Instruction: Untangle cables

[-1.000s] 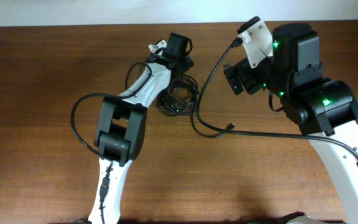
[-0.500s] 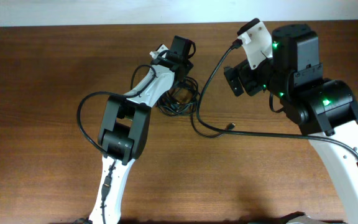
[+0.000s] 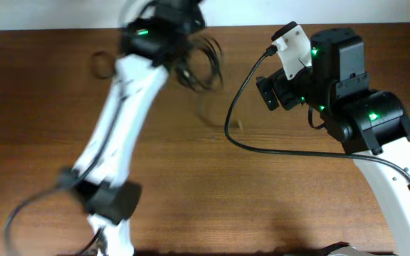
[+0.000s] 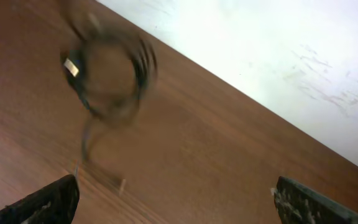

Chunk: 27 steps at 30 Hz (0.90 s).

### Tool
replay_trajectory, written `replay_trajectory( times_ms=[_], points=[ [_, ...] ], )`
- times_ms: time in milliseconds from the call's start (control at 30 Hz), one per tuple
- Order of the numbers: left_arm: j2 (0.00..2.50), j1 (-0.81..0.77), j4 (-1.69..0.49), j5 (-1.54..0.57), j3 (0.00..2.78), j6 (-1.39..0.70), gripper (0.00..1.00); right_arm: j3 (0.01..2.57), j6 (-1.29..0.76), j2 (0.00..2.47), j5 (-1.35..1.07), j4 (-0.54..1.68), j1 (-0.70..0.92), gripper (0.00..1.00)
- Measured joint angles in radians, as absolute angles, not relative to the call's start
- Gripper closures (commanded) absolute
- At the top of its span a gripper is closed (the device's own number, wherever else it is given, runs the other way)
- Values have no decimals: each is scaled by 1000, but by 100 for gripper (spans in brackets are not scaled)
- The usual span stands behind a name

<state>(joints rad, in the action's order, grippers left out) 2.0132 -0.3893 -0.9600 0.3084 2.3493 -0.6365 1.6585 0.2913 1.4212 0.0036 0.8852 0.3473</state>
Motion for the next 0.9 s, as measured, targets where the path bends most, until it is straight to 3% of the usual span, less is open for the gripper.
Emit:
replay_trajectory(
  times_ms=[233, 467, 900],
  points=[
    [1670, -340, -1100, 350, 2366, -514, 100, 1658, 259, 1522, -119, 861, 357, 1],
    [1644, -341, -1127, 374, 2366, -491, 100, 1658, 118, 1627, -233, 778, 519, 1],
    [1644, -331, -1157, 387, 2366, -486, 100, 1658, 617, 1629, -444, 765, 579, 1]
  ],
)
